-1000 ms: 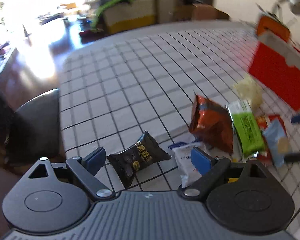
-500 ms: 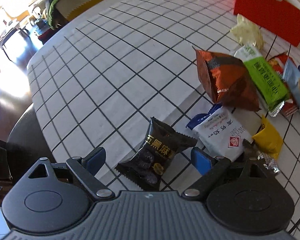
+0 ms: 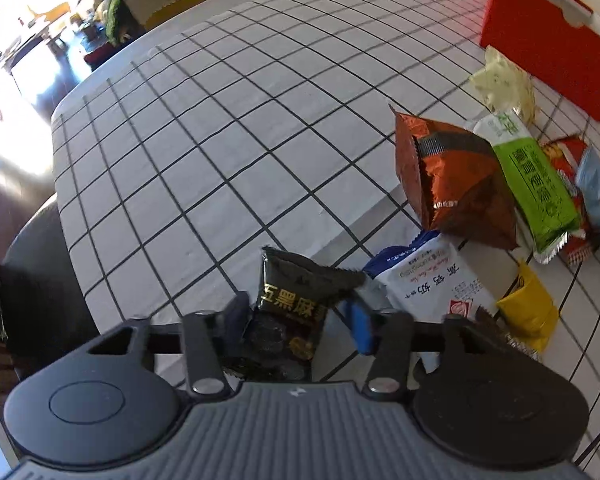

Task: Organize snacks
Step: 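Grasp the black snack packet with the left tool while the right tool grasps the blue cookie packet, then carry the black packet with the left tool while the right tool carries the blue packet over the box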

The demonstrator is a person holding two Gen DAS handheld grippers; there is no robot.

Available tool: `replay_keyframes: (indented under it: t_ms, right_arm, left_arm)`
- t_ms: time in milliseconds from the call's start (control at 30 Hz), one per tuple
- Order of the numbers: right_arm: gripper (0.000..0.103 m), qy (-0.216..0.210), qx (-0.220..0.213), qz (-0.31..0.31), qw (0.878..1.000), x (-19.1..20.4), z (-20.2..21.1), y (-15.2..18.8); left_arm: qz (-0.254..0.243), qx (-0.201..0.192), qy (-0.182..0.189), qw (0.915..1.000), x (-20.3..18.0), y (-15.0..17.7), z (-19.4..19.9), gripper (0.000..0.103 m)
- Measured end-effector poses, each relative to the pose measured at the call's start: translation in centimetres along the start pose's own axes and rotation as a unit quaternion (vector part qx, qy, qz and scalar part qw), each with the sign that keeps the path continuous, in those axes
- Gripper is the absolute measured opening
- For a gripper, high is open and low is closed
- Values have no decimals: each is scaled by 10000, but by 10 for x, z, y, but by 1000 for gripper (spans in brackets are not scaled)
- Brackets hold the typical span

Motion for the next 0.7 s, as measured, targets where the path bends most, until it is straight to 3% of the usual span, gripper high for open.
replay_keyframes:
  t_ms: [100,300,700]
  right_arm:
    - [49,-104,-16,-105,9999,-3,2,1]
    - [45,-345,-57,-356,9988,-11,6,3]
    - [44,-594,-350,-634,9956,-33,26,6]
  left_arm:
    - [241,-4,5,9997,0,3,3,35]
    - [788,-38,-75,9969,2,9,9,33]
    - [2096,-312,-179,9771,13,20,43,33]
Point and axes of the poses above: each gripper's, at about its wrist camera, not at the fingertips, and z roughly against the way its jaws point, x to its left, y to its underside, the point moved 10 cm from there along -z, roughly the way its jaws point, and after that the axes turned 6 degrees about -y, right-handed, at the moved point
